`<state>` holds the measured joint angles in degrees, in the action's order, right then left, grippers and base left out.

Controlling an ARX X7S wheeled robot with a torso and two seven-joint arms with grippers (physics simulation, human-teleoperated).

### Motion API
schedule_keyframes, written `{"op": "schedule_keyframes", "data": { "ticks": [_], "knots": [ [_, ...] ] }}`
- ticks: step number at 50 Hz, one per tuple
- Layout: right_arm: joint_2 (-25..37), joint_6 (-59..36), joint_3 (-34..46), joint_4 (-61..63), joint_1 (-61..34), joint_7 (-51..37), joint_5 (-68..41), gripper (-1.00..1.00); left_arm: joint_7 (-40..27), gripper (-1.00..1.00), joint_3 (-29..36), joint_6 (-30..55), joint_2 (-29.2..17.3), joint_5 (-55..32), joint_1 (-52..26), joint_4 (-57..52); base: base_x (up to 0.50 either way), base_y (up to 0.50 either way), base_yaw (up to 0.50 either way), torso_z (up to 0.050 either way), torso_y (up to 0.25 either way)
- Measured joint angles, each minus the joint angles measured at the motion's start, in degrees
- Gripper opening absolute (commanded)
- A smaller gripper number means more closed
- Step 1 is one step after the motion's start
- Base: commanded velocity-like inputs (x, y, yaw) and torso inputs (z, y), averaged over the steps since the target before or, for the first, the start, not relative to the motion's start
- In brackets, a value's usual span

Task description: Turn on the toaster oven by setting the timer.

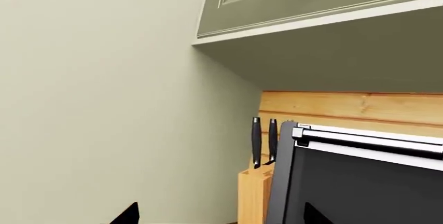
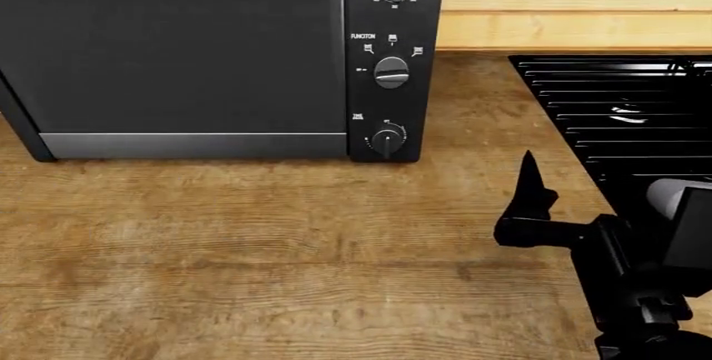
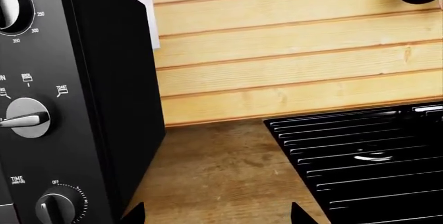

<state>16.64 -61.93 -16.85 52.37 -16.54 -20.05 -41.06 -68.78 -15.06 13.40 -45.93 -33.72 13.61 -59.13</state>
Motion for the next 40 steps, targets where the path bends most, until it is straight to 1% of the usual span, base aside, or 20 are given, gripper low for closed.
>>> {"op": "schedule_keyframes", "data": {
  "ticks": [11,14,16,21,26,33,40],
  "knots": [
    [0.44,-0.76,-0.61,0.45,-0.43,-0.83,-1.29,1.00,-2.99,1.00,-0.66,-2.55,-2.33,-0.81,2.29,-0.02,0.00,0.00,0.00,0.000,0.000],
    [0.68,-2.81,-1.97,1.32,-1.53,-1.96,-3.45,1.00,-3.62,1.00,-0.76,-2.94,-2.81,-0.92,2.64,-0.01,0.00,0.00,0.00,0.000,0.000],
    [0.86,-5.77,-3.87,2.01,-3.37,-3.81,-6.87,1.00,-3.97,1.00,-0.86,-3.22,-3.08,-0.96,2.92,-0.01,0.00,0.00,0.00,0.000,0.000],
    [2.02,-14.02,-7.93,1.23,-9.57,-14.41,-21.30,1.00,-4.67,1.00,-1.25,-4.02,-3.72,-1.04,3.88,-0.09,0.00,0.00,0.00,0.000,0.000],
    [4.24,-17.42,-7.65,-0.79,-14.38,-27.82,-36.03,1.00,-5.24,1.00,-1.48,-4.80,-4.36,-1.12,4.67,-0.09,0.00,0.00,0.00,0.000,0.000],
    [8.05,-17.31,-2.09,-3.36,-19.22,-44.15,-52.75,1.00,-5.80,1.00,-2.13,-6.07,-5.09,-1.24,6.20,-0.14,0.00,0.00,0.00,0.000,0.000],
    [12.00,-13.19,5.98,-5.53,-23.80,-56.29,-65.77,1.00,-6.46,1.00,-2.46,-7.25,-6.06,-1.44,7.29,-0.13,0.00,0.00,0.00,0.000,0.000]
  ]
}}
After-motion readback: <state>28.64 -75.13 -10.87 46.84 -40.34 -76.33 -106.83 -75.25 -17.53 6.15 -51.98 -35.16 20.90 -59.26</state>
